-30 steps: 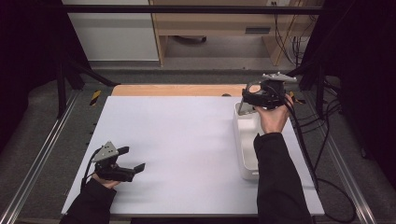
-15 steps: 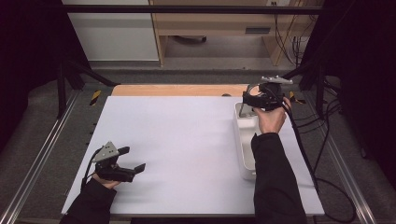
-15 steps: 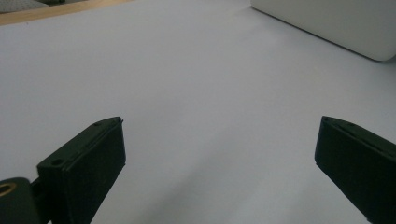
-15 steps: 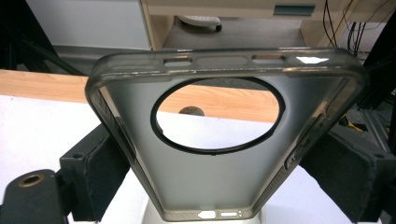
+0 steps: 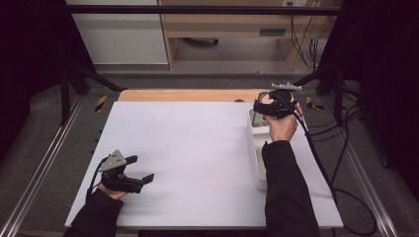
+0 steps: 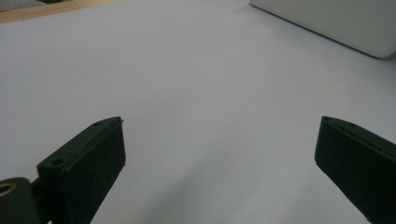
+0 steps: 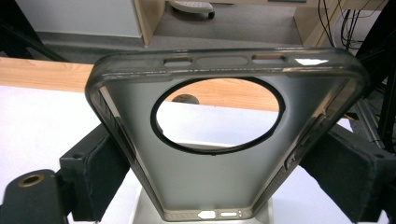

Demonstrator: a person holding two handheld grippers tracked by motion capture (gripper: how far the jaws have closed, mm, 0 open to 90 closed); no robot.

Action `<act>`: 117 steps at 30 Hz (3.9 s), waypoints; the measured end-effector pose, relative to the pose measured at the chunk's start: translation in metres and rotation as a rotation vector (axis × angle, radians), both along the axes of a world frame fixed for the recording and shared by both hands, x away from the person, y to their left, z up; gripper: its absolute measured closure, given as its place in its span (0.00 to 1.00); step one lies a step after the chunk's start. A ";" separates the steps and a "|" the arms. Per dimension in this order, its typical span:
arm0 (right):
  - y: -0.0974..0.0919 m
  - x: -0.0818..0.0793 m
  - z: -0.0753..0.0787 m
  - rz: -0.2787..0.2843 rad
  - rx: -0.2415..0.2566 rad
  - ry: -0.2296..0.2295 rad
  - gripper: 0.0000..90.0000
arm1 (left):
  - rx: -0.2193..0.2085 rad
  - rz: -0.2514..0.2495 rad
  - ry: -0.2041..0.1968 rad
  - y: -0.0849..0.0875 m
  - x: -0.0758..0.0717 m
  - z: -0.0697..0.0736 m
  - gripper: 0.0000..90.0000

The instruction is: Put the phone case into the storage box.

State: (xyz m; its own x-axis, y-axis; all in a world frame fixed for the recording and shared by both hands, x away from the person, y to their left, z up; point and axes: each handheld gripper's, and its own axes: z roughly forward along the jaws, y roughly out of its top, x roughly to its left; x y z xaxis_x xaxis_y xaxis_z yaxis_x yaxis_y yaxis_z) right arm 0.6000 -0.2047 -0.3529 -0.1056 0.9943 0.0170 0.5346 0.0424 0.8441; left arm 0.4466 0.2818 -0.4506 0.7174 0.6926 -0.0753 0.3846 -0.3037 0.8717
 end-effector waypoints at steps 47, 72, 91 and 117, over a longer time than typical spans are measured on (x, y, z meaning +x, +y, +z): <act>0.000 0.008 -0.033 -0.020 0.022 0.100 0.13 | 0.006 -0.010 0.005 -0.001 0.000 -0.001 0.02; 0.000 0.008 -0.033 0.034 0.037 0.064 0.00 | 0.007 -0.015 0.006 -0.001 0.001 -0.001 0.02; -0.001 -0.010 -0.010 0.156 0.086 -0.071 0.00 | 0.005 -0.015 0.006 -0.001 0.001 -0.001 0.01; -0.018 -0.121 0.008 0.549 0.203 -0.273 0.00 | -0.010 -0.017 -0.023 -0.002 -0.002 0.002 0.01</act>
